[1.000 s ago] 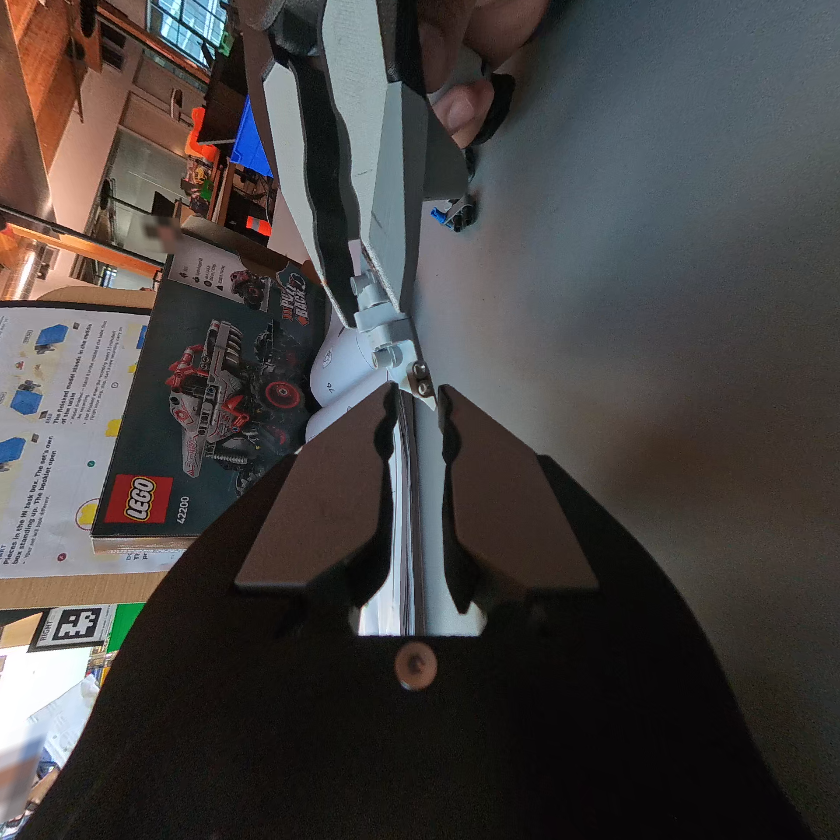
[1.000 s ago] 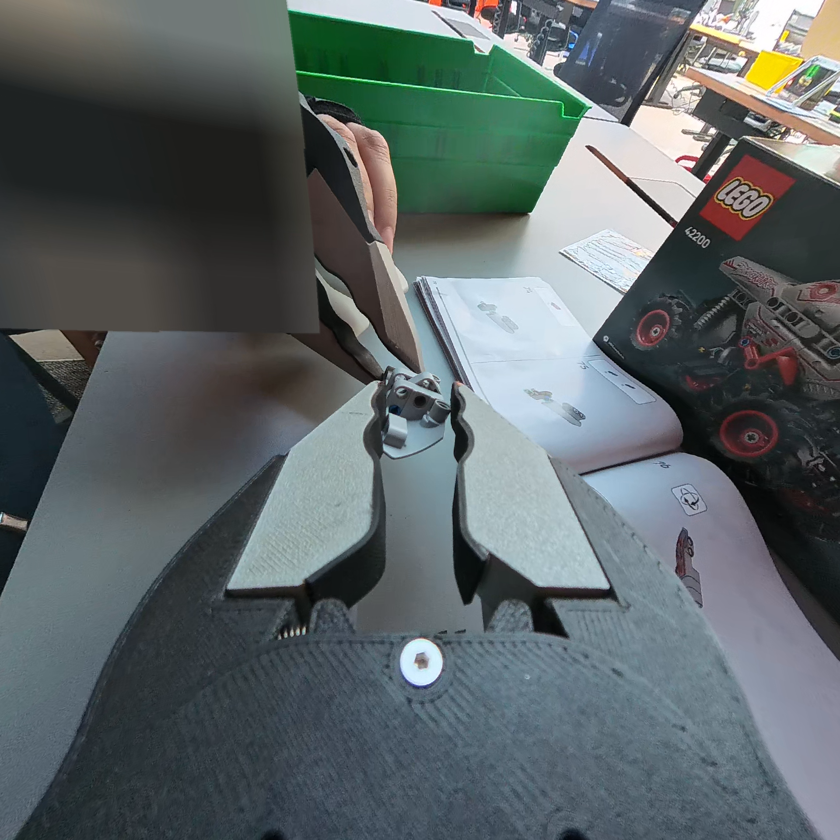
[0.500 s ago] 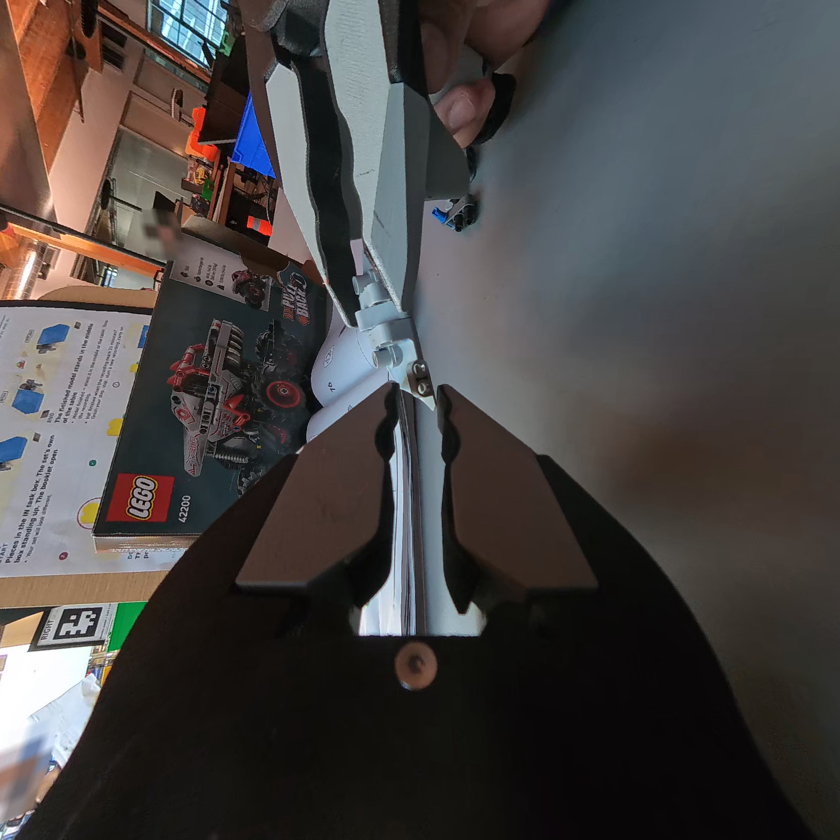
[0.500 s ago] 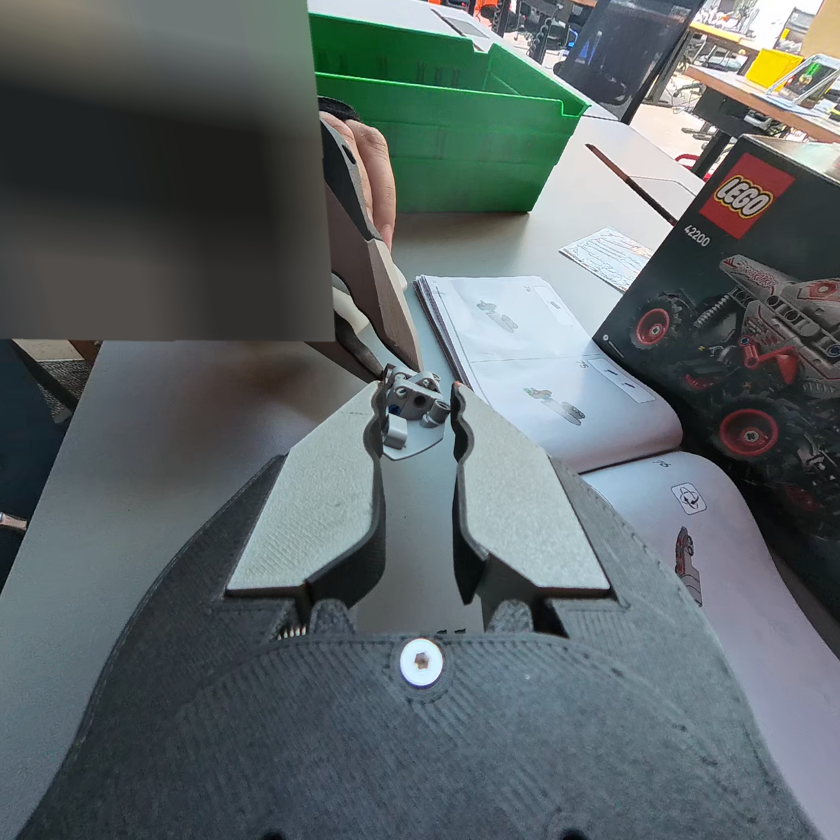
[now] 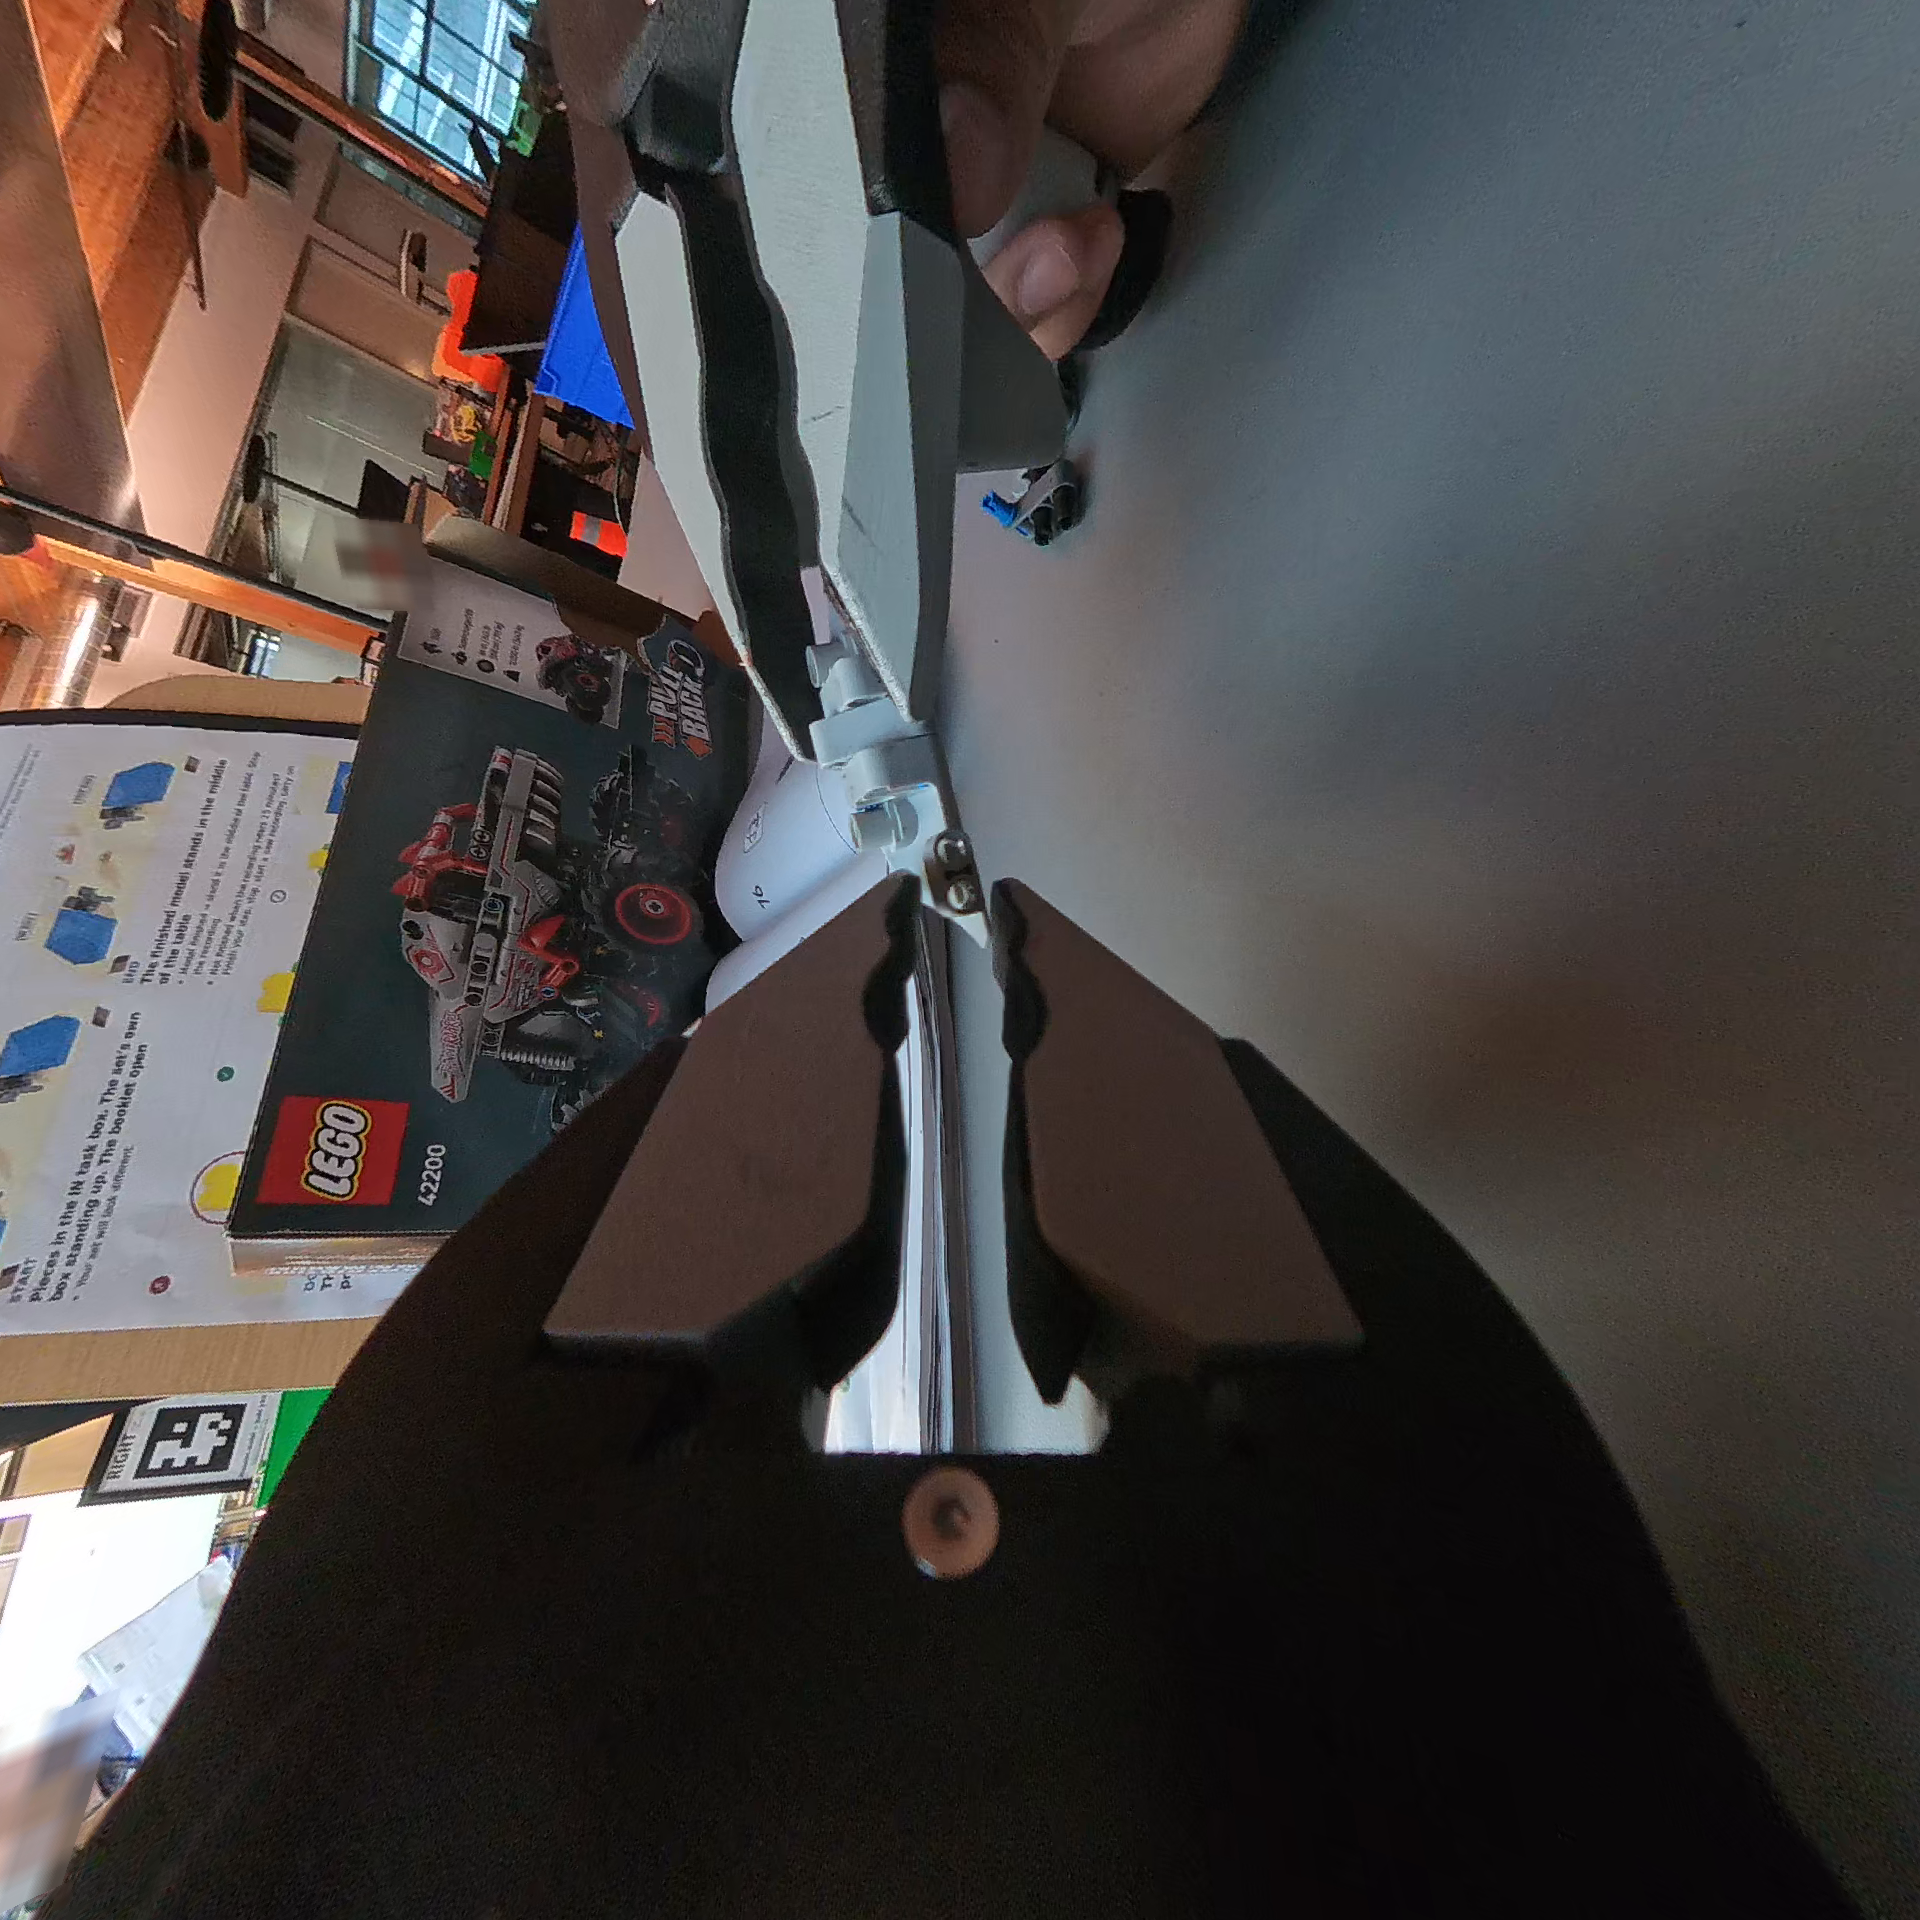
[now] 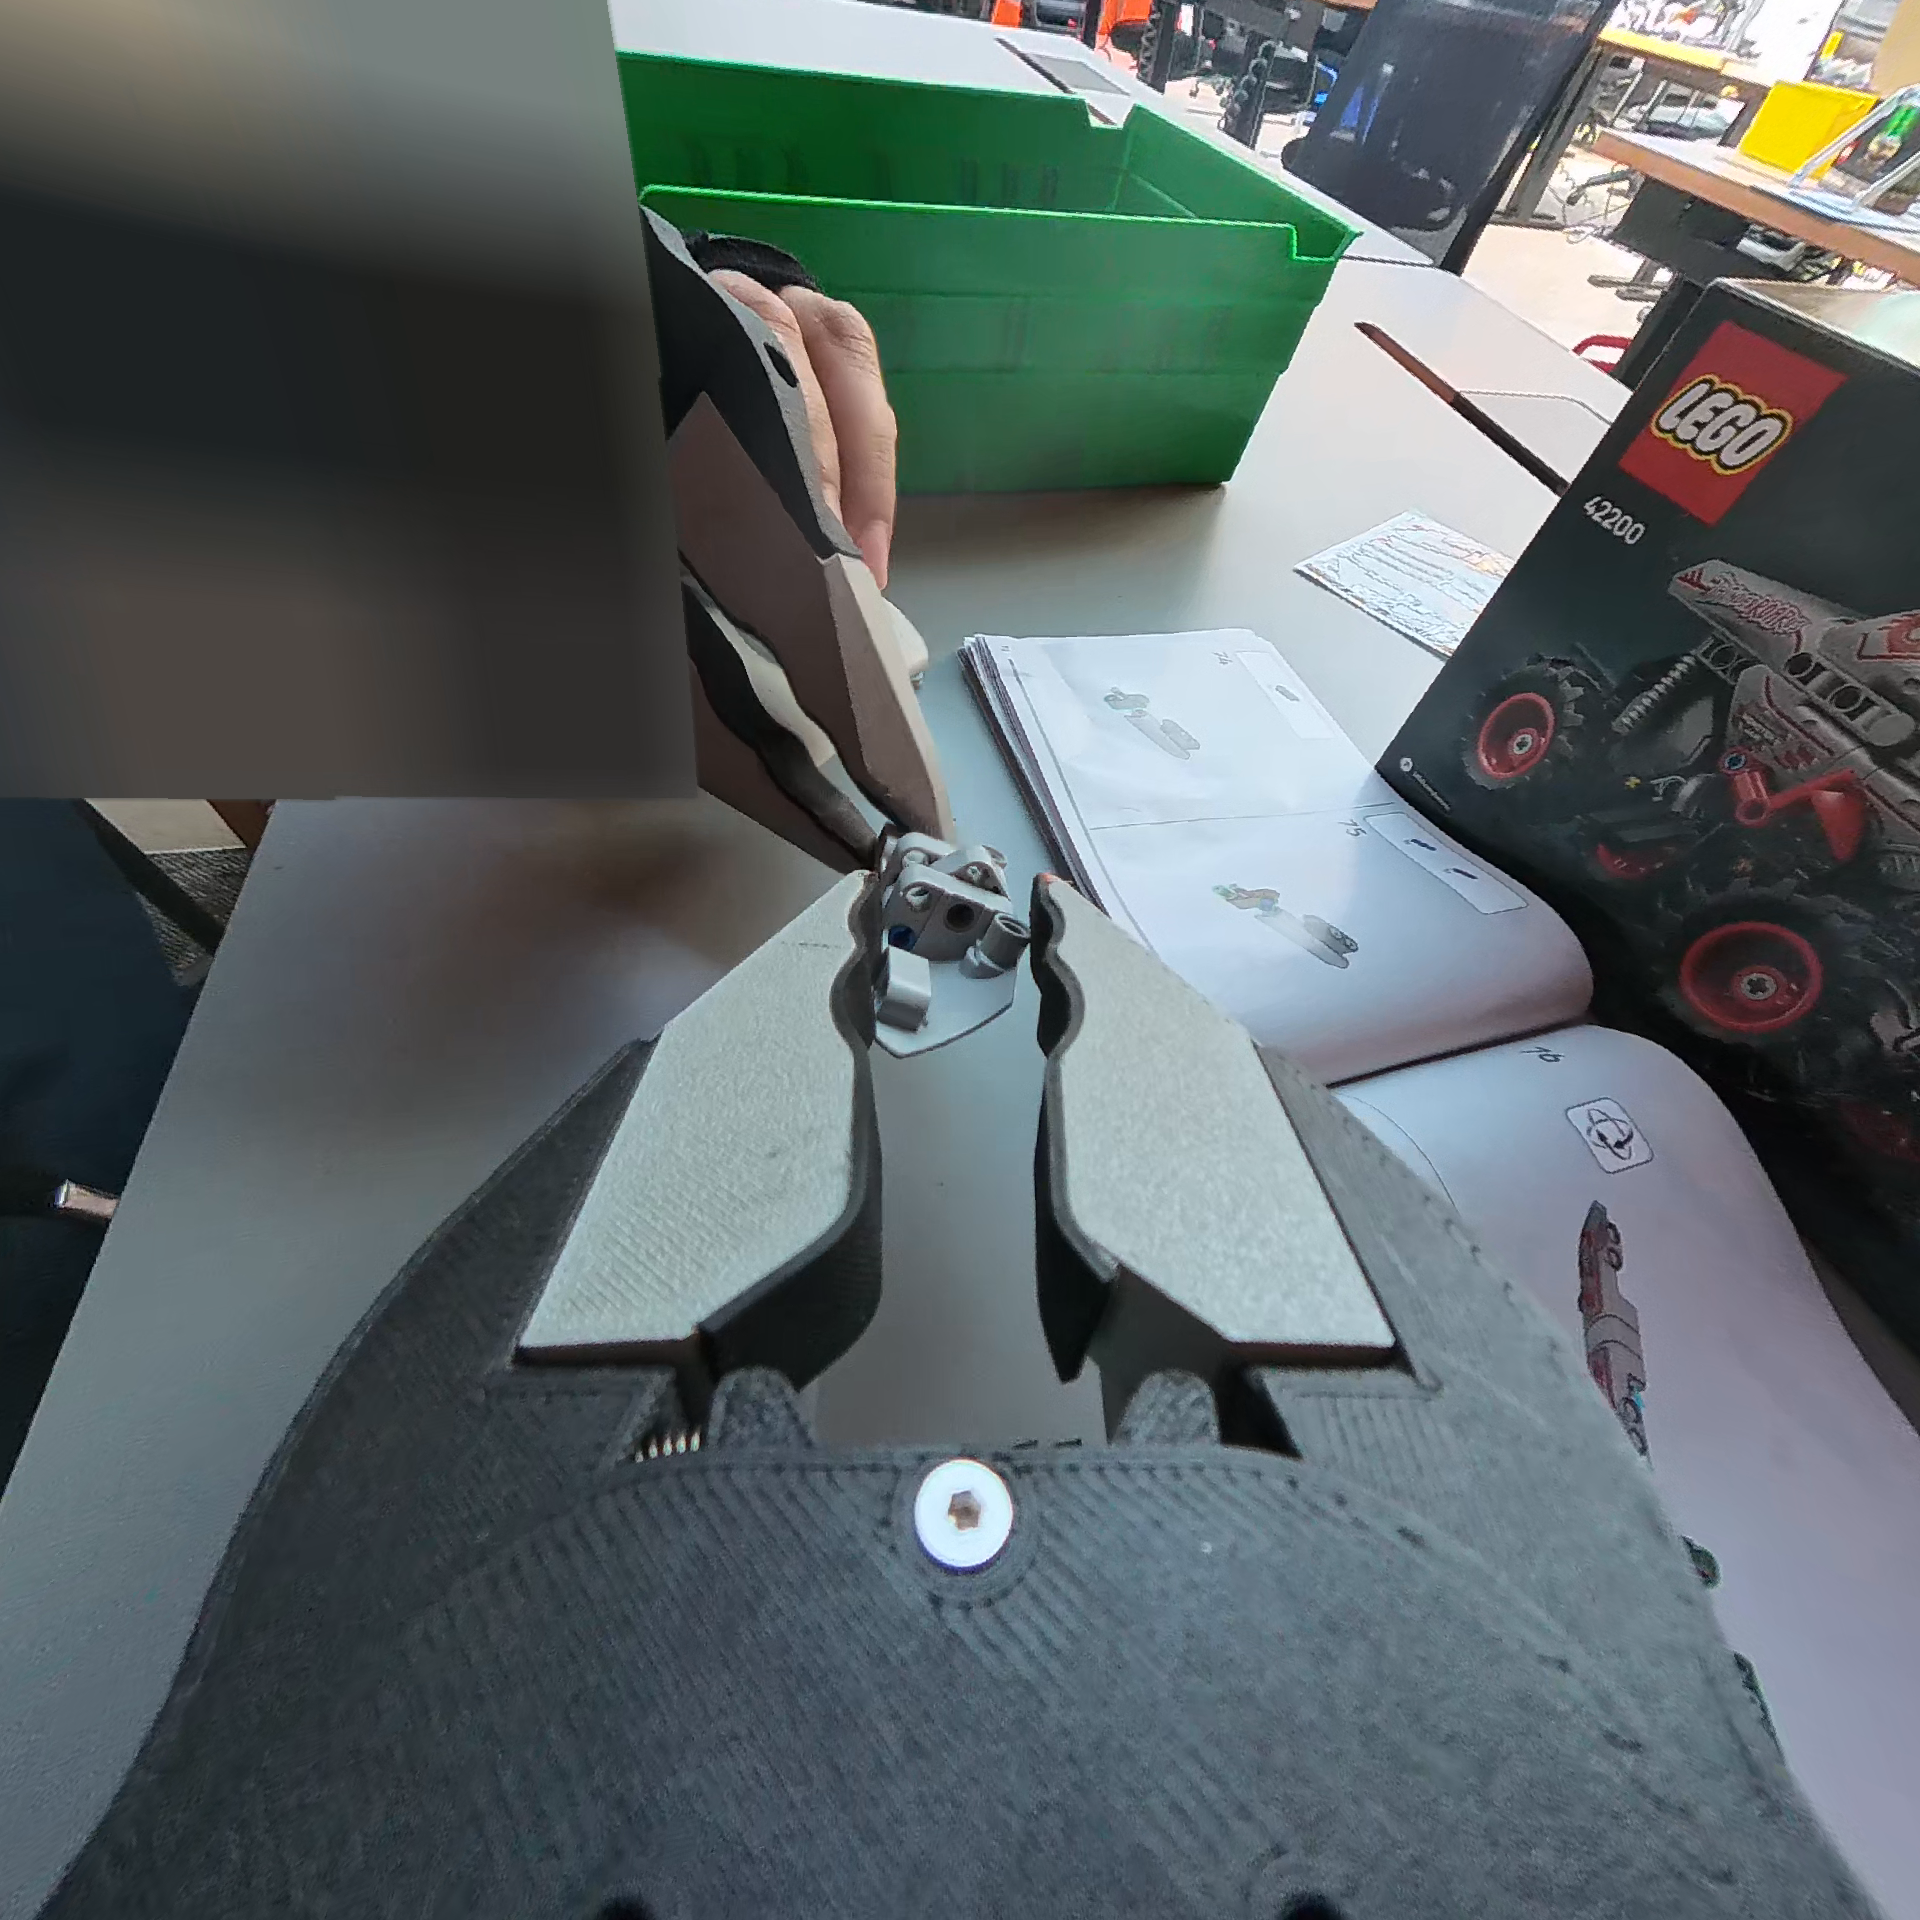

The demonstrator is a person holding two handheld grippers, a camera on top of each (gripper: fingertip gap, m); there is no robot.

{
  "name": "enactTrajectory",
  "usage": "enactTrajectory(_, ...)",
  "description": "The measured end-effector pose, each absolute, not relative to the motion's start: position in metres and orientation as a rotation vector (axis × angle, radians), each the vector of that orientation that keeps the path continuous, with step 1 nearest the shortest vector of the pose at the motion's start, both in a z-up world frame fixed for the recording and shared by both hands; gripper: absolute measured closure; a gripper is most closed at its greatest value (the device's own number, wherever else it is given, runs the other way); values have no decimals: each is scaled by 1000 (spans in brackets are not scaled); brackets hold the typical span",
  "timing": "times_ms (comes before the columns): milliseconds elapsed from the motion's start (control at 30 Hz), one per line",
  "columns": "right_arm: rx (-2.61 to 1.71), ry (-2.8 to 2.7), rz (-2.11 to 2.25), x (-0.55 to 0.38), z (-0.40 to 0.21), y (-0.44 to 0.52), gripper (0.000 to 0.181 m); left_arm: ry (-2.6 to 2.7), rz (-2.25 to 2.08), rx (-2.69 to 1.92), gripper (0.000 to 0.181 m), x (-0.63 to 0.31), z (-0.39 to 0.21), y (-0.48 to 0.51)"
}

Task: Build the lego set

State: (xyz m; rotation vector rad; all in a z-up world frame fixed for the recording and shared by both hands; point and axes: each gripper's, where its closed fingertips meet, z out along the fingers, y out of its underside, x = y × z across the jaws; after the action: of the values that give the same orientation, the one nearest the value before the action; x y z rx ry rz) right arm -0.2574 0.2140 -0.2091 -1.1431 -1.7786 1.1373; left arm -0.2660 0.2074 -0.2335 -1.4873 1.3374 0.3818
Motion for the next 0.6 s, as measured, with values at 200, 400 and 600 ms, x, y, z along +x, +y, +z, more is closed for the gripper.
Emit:
enactTrajectory(200, -1148, -1779, 1151, -256, -209, 214, 157, 1315, 409, -1454, 174, -268, -225, 207)
enactTrajectory(400, -1156, -1773, 1186, -255, -207, 213, 158, 1309, 430, -1425, 175, -268, -220, 206)
enactTrajectory(600, -1152, -1776, 1182, -256, -208, 213, 158, 1309, 418, -1434, 175, -268, -221, 206)
